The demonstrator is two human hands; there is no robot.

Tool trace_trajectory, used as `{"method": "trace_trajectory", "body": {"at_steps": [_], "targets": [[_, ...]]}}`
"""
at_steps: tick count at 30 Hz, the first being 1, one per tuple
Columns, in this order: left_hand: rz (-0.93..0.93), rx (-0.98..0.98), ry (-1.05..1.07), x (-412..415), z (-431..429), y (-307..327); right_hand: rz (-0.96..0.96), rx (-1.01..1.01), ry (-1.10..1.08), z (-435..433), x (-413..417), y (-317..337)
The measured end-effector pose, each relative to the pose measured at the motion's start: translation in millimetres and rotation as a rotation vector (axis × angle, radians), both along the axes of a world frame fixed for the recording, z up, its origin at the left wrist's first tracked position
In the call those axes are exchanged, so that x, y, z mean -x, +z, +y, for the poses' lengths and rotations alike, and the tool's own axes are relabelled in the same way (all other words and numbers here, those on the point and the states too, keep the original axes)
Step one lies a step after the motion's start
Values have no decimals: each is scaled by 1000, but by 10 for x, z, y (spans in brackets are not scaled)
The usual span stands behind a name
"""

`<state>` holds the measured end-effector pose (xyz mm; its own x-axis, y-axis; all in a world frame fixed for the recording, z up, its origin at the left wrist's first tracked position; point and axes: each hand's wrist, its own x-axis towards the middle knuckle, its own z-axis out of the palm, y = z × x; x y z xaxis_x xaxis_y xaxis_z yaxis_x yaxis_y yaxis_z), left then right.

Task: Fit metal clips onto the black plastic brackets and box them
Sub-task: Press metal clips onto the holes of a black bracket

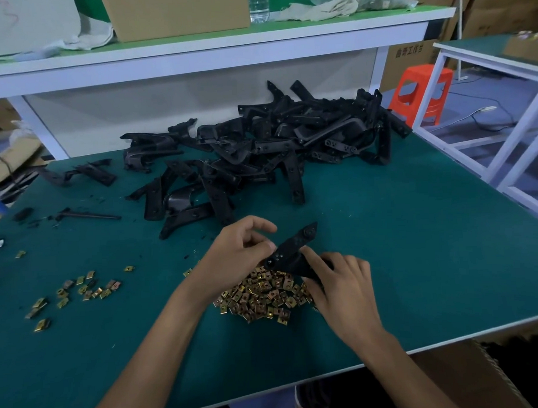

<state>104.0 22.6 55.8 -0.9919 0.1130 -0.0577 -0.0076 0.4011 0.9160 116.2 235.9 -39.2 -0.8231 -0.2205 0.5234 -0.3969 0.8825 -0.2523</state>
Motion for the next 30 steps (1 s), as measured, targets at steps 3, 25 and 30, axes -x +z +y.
{"method": "trace_trajectory", "body": {"at_steps": [3, 25, 30], "targets": [[-1, 22, -13, 13, -39, 27, 8, -2, 7, -3, 6, -7], [-37, 57, -56, 34, -87, 23, 7, -19, 17, -6, 3, -1], [-6, 133, -56, 22, -85, 12, 27, -33, 17, -14, 4, -8]]}}
